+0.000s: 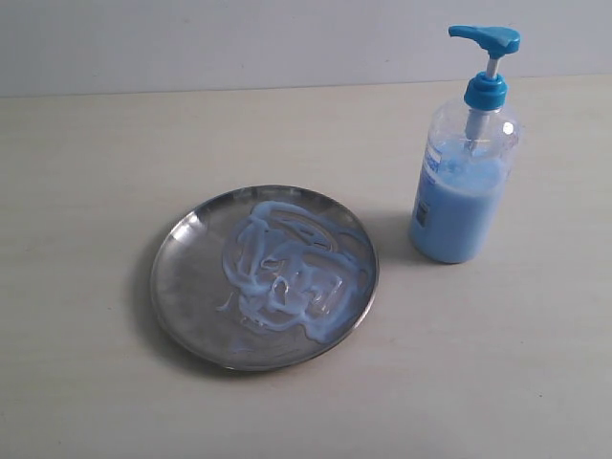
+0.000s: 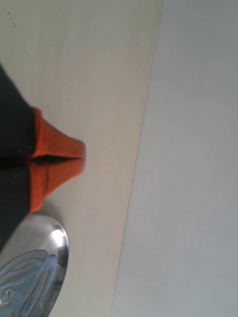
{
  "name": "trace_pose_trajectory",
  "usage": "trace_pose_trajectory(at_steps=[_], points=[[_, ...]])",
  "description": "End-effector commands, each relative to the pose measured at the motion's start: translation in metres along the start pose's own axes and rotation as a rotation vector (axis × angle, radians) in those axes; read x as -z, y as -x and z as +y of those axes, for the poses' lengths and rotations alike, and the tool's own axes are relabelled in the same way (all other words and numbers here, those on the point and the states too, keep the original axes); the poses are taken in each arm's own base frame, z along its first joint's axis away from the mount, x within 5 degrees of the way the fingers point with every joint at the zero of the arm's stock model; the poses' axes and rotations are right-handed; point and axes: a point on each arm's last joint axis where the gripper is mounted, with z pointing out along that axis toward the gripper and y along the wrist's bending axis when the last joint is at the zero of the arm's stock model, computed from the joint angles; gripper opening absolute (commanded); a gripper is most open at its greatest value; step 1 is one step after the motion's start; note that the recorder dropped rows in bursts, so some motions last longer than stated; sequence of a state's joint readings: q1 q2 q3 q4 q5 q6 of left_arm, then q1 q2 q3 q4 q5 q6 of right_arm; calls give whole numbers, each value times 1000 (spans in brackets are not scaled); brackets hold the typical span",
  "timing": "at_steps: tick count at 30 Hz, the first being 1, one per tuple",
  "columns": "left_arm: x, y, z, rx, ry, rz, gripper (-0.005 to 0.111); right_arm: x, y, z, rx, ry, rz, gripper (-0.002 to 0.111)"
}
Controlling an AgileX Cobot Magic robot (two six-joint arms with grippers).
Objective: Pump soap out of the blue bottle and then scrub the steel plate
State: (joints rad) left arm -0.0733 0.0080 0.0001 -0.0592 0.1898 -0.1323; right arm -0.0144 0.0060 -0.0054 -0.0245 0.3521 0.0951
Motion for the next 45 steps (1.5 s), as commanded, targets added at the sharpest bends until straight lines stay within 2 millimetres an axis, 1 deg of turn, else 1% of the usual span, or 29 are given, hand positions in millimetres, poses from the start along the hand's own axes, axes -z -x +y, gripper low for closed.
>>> trace_pose_trajectory(at_steps=[1,45], points=[[0,1,0,-7,3,-9,0,0,0,-1,29,-9,-16,0],[0,1,0,-26,4,-8,0,0,1,-1,22,-8,-29,0]])
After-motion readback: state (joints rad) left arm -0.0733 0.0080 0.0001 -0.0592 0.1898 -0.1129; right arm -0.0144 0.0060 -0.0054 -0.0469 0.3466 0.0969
